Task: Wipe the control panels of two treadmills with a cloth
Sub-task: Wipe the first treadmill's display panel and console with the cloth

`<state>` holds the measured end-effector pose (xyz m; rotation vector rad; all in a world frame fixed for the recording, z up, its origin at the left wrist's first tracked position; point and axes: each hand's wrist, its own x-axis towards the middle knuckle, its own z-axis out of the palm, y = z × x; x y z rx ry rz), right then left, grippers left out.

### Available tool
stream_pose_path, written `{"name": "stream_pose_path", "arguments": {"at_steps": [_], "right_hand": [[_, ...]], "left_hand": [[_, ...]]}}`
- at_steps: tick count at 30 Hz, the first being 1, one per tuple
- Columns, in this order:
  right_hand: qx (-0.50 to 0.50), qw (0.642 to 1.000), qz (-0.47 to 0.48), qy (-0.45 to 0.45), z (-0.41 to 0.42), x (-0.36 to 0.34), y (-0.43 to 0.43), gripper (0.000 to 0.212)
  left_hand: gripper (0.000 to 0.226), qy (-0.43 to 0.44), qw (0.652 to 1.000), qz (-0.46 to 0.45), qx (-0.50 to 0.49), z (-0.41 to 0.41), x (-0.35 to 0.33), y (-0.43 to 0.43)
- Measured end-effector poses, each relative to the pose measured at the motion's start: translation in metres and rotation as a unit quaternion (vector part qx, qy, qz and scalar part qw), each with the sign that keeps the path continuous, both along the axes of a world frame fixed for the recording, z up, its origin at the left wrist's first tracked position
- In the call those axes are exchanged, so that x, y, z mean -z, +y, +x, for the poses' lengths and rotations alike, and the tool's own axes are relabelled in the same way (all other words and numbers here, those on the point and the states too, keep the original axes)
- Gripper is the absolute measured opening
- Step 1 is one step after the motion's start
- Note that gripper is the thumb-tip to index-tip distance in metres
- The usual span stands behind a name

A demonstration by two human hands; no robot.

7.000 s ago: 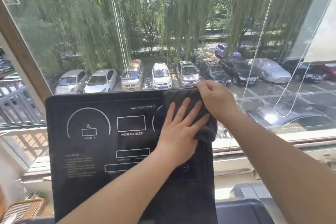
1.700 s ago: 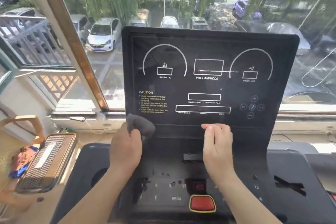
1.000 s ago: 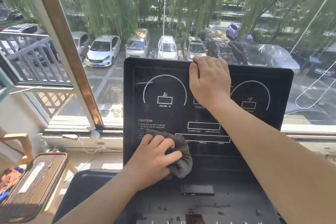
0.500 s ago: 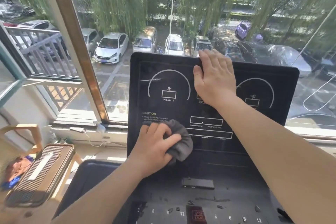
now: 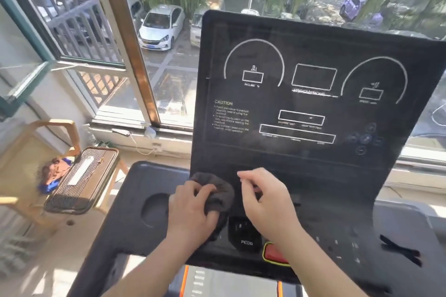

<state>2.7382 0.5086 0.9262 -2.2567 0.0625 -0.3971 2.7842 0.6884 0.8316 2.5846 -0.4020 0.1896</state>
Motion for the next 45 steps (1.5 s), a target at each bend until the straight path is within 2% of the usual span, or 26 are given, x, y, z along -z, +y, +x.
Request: {"name": "stream_pose_path", "arguments": {"at_steps": [3,6,8,11,13,17,21,23,25,27,28,29,31,33,35,39,45], "right_hand": [[0.041,0.993,0.048,0.099,-0.024,0.018,-0.009,0.024],[0.067,0.979,0.098,0.166,-0.039,0.024,-0.012,0.029],[0.081,0.971,0.140,0.176,-0.046,0.027,-0.012,0.030],[0.101,0.958,0.193,0.188,-0.058,0.034,-0.008,0.029],[0.108,0.953,0.198,0.201,-0.064,0.041,-0.007,0.029],[0.123,0.974,0.104,0.157,-0.073,0.049,-0.003,0.032],[0.111,0.990,0.044,0.074,-0.078,0.057,0.013,0.040],[0.094,0.993,0.016,0.061,-0.076,0.062,0.022,0.043],[0.076,0.996,0.006,0.047,-0.074,0.064,0.032,0.042],[0.089,0.995,-0.022,0.039,-0.070,0.062,0.041,0.037],[0.102,0.993,-0.029,0.046,-0.069,0.061,0.044,0.040],[0.110,0.991,-0.039,0.062,-0.067,0.060,0.048,0.044],[0.108,0.982,-0.108,0.108,-0.062,0.062,0.057,0.055],[0.100,0.955,-0.240,0.145,-0.054,0.069,0.071,0.064],[0.103,0.923,-0.328,0.172,-0.041,0.073,0.089,0.064],[0.132,0.916,-0.343,0.161,-0.020,0.080,0.120,0.058],[-0.022,0.941,-0.335,0.042,-0.041,0.089,0.076,0.040]], "left_hand": [[0.039,0.020,0.995,0.053,0.077,-0.023,0.002,-0.002],[0.037,0.013,0.978,0.122,0.169,0.006,-0.010,0.006],[0.036,0.003,0.987,0.112,0.113,0.024,-0.015,0.002],[0.039,0.015,0.998,0.056,0.000,0.005,-0.008,-0.022],[0.038,0.027,0.997,0.068,0.013,-0.021,-0.004,-0.036],[0.046,0.084,0.983,0.118,0.111,-0.026,-0.009,-0.026],[0.040,0.104,0.988,0.110,0.030,-0.006,-0.019,-0.021],[0.049,0.116,0.987,0.102,0.040,-0.015,-0.020,-0.023],[0.054,0.165,0.979,0.008,0.123,-0.024,-0.022,-0.011],[0.041,0.225,0.954,-0.132,0.145,-0.015,-0.025,0.016],[0.032,0.219,0.955,-0.169,0.105,-0.005,-0.023,0.031],[0.025,0.191,0.965,-0.170,0.049,0.005,-0.020,0.045],[0.017,0.153,0.983,-0.092,-0.026,0.014,-0.013,0.067],[0.016,0.166,0.983,-0.079,-0.021,0.010,-0.003,0.072],[0.018,0.167,0.983,-0.078,-0.006,0.003,0.004,0.071],[0.020,0.172,0.981,-0.092,-0.020,0.007,0.006,0.072],[0.017,0.171,0.978,-0.116,-0.004,0.009,0.011,0.077]]}}
